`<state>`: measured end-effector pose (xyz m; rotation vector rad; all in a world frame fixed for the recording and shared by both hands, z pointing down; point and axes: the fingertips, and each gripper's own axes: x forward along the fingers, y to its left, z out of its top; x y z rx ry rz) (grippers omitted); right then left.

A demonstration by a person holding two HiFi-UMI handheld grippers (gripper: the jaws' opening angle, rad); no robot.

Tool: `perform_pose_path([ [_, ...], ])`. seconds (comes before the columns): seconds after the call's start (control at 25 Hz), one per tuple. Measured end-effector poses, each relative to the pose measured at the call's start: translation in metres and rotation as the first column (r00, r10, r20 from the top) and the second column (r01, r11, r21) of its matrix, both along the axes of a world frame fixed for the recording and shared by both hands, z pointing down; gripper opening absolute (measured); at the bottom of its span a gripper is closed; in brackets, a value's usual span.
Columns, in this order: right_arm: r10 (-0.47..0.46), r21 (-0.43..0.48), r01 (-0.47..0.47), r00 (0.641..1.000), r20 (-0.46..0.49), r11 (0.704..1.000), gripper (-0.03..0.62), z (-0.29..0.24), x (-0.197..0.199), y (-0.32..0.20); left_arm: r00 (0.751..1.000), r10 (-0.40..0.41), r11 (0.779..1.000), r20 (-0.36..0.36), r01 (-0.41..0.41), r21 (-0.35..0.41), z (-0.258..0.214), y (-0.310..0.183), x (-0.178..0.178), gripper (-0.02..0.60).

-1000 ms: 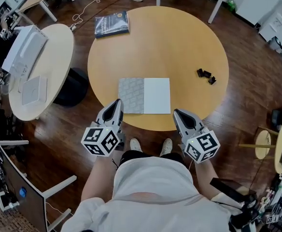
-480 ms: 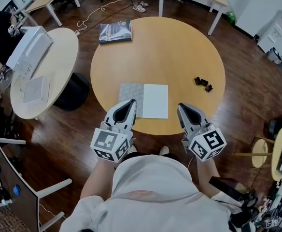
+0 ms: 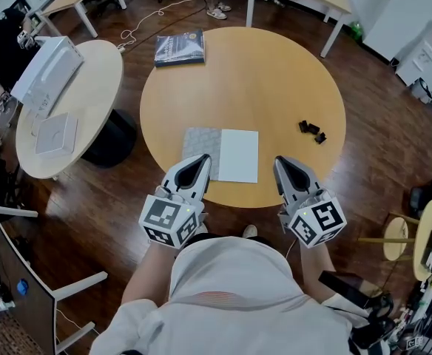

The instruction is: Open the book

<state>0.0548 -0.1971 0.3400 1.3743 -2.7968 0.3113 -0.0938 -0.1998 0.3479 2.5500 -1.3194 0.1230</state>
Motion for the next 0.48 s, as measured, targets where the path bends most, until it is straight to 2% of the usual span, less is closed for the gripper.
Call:
perform_pose_path([
  [0.48, 0.001, -0.014, -0.001, 1.0, -0.013, 1.0, -0.003, 0.0011, -0.0022, 0.0006, 1.0, -0.005, 1.0, -0.006, 0.005, -0.006, -0.0017, -0.0028, -0.0038, 0.011],
])
